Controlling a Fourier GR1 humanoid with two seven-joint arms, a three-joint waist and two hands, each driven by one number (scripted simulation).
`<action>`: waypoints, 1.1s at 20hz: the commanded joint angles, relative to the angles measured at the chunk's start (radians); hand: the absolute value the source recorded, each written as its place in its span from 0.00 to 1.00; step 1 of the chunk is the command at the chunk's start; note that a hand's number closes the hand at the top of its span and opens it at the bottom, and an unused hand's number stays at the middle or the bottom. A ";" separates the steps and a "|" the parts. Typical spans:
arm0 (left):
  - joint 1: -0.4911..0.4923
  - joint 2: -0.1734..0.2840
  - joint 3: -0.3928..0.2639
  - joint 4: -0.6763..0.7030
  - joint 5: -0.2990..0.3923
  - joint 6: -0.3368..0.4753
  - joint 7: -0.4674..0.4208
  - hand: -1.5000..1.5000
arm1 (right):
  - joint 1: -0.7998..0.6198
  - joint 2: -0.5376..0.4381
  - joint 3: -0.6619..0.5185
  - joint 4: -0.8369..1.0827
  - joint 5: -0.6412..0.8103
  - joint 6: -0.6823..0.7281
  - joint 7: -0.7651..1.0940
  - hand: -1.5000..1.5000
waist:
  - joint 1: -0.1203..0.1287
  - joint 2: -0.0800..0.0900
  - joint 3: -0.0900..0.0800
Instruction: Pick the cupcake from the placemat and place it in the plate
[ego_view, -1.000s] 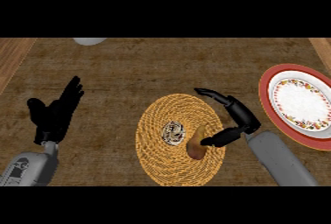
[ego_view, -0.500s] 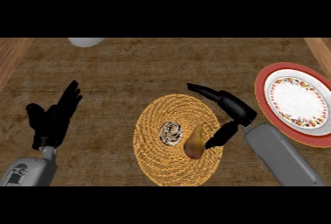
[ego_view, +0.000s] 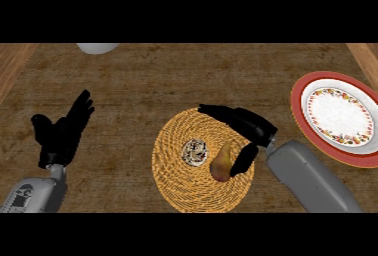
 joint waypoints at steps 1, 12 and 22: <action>-0.015 -0.007 0.016 0.032 -0.015 -0.012 -0.021 0.50 | 0.009 0.024 0.054 -0.021 0.117 -0.011 0.074 0.00 | -0.001 0.001 0.000; 0.068 -0.042 0.021 -0.055 -0.047 -0.046 0.003 0.50 | -0.056 0.158 0.024 0.047 0.264 0.126 0.205 0.00 | 0.005 0.001 0.000; 0.031 -0.072 0.067 0.004 -0.097 -0.058 -0.024 0.50 | -0.050 0.279 -0.022 0.154 0.427 0.083 0.199 0.00 | 0.005 0.002 0.000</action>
